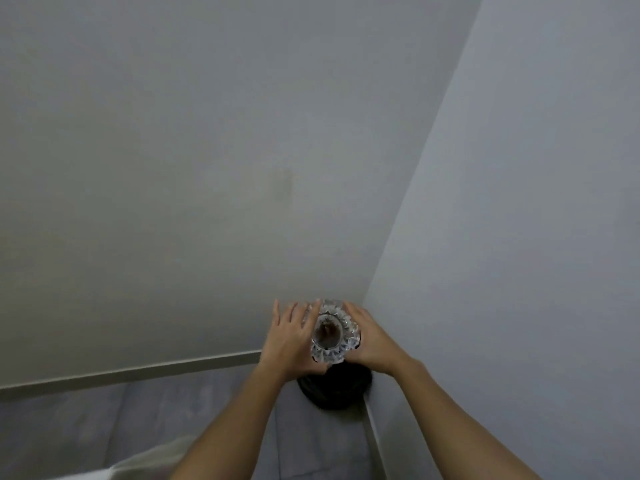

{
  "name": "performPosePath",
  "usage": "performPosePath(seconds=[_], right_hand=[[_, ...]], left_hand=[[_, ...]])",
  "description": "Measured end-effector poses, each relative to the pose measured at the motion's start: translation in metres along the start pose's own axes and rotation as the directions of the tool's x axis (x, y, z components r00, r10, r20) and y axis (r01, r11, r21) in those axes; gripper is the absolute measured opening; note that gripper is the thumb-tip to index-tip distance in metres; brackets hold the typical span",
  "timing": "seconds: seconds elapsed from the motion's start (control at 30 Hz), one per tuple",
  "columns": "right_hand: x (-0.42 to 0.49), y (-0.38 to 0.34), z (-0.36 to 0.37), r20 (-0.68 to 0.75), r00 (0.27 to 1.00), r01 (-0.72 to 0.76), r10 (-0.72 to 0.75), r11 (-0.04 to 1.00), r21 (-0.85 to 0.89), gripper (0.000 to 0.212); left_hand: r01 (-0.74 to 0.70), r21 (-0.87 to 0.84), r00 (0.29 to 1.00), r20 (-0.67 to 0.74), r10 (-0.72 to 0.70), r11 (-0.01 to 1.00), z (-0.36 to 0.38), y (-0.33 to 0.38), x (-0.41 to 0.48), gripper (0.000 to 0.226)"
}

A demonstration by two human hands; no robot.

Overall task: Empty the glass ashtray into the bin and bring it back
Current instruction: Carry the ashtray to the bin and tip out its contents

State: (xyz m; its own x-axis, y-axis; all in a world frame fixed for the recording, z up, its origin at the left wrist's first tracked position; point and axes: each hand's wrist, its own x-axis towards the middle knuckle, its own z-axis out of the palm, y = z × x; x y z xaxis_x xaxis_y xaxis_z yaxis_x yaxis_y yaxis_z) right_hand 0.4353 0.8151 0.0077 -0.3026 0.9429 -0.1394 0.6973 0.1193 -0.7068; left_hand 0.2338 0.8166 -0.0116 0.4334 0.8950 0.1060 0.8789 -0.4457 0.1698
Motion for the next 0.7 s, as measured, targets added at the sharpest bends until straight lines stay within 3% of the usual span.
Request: performPosePath(seconds=[0.13,0.23,0.43,0.57,0.7], right_hand=[[-0.009,0.023,0.012,-0.141,0.945,-0.214,0.296,0.883,0.417,0.062],[-0.006,0.050,0.025,-0.115,0.887,-0.308,0.447,0.759,0.574,0.028],[0.014,0.132,0.083,-0.038,0.810,-0.348,0.585,0.532,0.772,0.032],[0.043,0.204,0.129,0.004,0.719,-0.279,0.695,0.283,0.918,0.035],[0.083,0.290,0.173,-0.067,0.711,-0.163,0.700,0.257,0.953,0.034]], left_hand=[[0.000,-0.044,0.997,0.072,0.003,0.999,0.024,0.011,0.005,0.119],[-0.054,-0.067,0.991,0.118,0.061,0.996,0.047,0.018,0.015,0.120],[-0.150,-0.015,0.954,0.260,0.149,0.989,0.144,0.008,0.041,0.116],[0.044,-0.079,0.975,0.223,-0.025,0.996,0.247,-0.009,0.054,0.109],[0.171,-0.047,0.943,0.297,-0.150,0.984,0.368,-0.029,0.063,0.111]])
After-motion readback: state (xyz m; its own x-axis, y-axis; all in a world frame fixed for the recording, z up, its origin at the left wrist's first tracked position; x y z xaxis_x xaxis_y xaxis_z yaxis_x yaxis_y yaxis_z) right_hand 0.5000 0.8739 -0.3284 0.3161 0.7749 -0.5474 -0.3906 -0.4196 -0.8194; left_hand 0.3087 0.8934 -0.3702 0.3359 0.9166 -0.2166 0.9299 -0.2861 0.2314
